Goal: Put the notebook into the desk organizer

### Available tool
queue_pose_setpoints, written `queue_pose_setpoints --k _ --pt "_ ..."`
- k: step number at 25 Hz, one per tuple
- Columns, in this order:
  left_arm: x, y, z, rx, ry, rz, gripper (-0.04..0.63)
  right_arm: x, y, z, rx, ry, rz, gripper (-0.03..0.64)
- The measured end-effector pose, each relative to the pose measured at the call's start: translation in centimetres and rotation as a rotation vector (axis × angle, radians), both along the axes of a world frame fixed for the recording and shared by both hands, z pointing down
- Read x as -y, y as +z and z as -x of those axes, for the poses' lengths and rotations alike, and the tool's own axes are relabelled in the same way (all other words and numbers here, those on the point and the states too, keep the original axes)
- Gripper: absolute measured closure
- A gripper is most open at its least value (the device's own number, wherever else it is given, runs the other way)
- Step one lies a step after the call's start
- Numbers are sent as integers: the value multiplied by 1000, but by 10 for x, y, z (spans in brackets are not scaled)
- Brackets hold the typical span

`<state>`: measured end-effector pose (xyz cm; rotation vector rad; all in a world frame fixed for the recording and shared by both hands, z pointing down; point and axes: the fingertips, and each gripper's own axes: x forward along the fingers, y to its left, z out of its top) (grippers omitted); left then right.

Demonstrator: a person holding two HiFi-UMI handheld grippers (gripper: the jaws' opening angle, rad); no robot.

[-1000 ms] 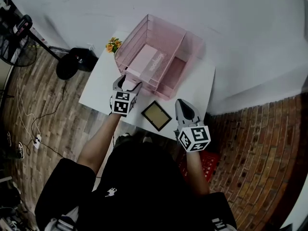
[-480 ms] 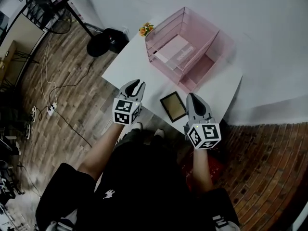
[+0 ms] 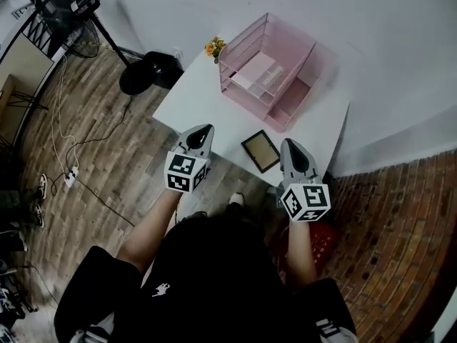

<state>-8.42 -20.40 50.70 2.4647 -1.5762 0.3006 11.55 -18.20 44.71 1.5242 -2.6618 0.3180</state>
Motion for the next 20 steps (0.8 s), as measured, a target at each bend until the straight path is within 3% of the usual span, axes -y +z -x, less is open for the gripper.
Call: queue_pose_setpoints --k 11,20 --pt "-72 -27 28 6 185 -71 592 -99 -20 41 -39 151 -33 614" --pt "-107 -43 57 -27 227 -122 592 -152 -32 61 -72 223 -59 614"
